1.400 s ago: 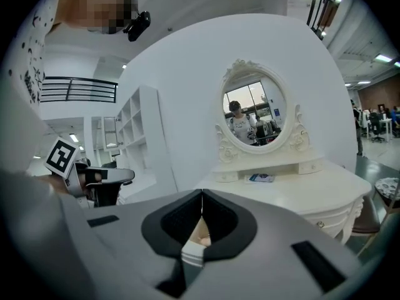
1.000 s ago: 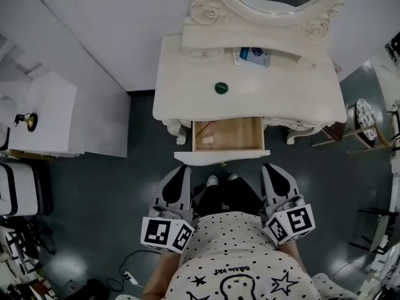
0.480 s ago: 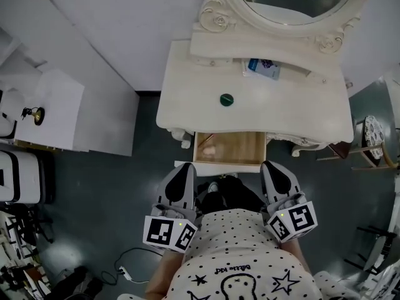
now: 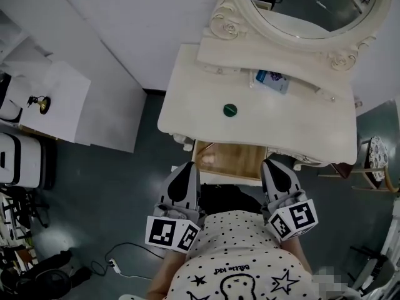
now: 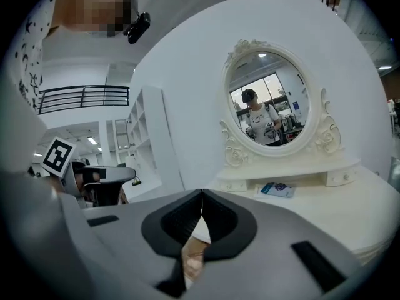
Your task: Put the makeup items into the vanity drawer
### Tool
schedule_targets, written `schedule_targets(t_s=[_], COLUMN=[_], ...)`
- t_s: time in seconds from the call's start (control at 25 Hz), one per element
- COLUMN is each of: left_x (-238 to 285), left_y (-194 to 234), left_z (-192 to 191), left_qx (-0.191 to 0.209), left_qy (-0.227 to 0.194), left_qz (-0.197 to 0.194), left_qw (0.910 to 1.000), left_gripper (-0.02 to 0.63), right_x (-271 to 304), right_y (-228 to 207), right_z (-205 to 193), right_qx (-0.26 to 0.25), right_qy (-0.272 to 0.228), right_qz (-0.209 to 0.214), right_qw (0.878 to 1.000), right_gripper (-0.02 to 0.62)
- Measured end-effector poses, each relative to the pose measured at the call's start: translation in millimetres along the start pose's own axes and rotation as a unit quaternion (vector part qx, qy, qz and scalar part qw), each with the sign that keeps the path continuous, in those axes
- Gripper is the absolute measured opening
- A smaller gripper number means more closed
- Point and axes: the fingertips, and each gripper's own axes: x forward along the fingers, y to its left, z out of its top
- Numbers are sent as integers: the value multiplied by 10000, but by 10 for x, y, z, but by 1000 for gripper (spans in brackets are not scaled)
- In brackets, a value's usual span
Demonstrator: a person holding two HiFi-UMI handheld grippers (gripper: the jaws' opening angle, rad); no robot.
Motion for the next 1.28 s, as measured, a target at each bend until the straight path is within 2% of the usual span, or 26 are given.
schedule_targets(t_s=[0.16,0.4,0.64,0.96,1.16,1.28], left_x=[62,207,373,457,481,461], left_y=[33,108,211,242,296,342], left_z=[-8,44,162,178,189,199], left_qx=[-11,71,367,241,184,153], left_qy=[98,193,344,402,420,399], left_qz=[48,-136,-377,-504,-455,-374], left_qw=[9999,9997,9980,9976,9979,9984], left_gripper=[-3,-3,-3,-3,-3,-3], right_x=[52,173,294,352,475,606], right_y=[-42,-45,16,-7,-36,-59], right_z=[-21,-11,89,108,164,208], right_qx=[73,159,242,269,56,-367], right_qy=[75,84,10,57,102,229], right_qz=[2,-164,-301,-444,-337,-198], right_qw=[9999,9997,9993,9986,9994,9989], right_gripper=[8,8,8,9,9,9])
